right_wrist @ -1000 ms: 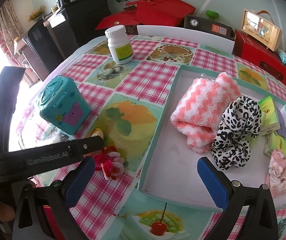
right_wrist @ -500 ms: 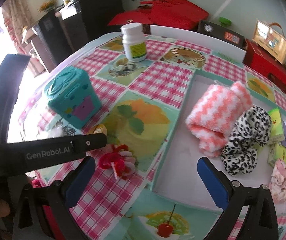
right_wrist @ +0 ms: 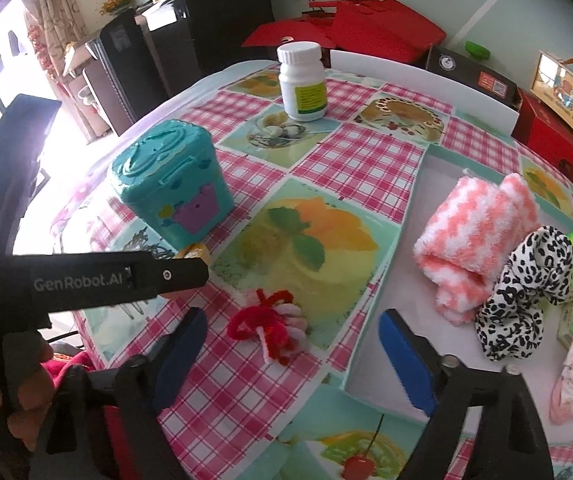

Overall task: Organize soft objects
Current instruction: 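Grasp the gold compact with the left gripper while the right grasps the red hair tie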

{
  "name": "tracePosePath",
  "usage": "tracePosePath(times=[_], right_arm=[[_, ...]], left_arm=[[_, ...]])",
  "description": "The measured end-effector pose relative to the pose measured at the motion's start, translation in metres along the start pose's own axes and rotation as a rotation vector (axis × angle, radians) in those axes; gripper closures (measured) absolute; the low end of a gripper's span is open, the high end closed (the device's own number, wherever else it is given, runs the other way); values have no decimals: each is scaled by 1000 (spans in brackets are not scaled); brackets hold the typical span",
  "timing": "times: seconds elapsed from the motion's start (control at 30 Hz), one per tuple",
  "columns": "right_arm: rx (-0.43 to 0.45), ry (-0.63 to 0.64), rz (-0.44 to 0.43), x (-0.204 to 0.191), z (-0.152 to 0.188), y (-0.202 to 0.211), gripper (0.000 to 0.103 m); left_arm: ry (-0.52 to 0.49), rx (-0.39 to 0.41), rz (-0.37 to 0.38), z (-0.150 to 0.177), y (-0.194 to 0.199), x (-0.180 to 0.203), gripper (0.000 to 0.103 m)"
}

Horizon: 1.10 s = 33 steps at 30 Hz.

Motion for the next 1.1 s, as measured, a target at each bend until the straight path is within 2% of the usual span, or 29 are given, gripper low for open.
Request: tracePosePath(times=[0.17,0.3,0.63,0.7,0.83,0.9,0.97,1.07,1.1], right_arm=[[-17,33,-29,-9,2,-5,29],[-58,45,-45,-14,5,-17,42],[-104,30,-19,-8,10,-31,45],[-113,25,4,-5,11,-34,50],[-115,22,-2,-5,10,-34,55],[-118,17,3,-5,10,-34,64],[-116,6,4,-4,9,-34,68],[-109,-4,3,-2,8,-32,70],[-109,-6,3,-2,8,-33,75]], left_arm=[[25,-5,5,-1,1,-8,50],[25,-9,8,1,1,-8,50],[27,-20,15,1,-2,-8,50],[26,-22,15,1,-3,-8,50],[24,-21,13,0,-4,-7,50],[23,-21,12,0,-4,-6,50],[23,-20,12,0,-4,-6,50],[22,-21,11,0,-4,-6,50],[21,-21,11,0,-5,-5,50]])
Point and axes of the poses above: each gripper's, at about its wrist camera, not at the fingertips, and y roughly against the way its jaws point, x to its right, z to its underside, the point moved 1 cm from there along -y, roughly the way its jaws point, and after that the axes turned 13 degrees about -z, right-handed, at the moved point
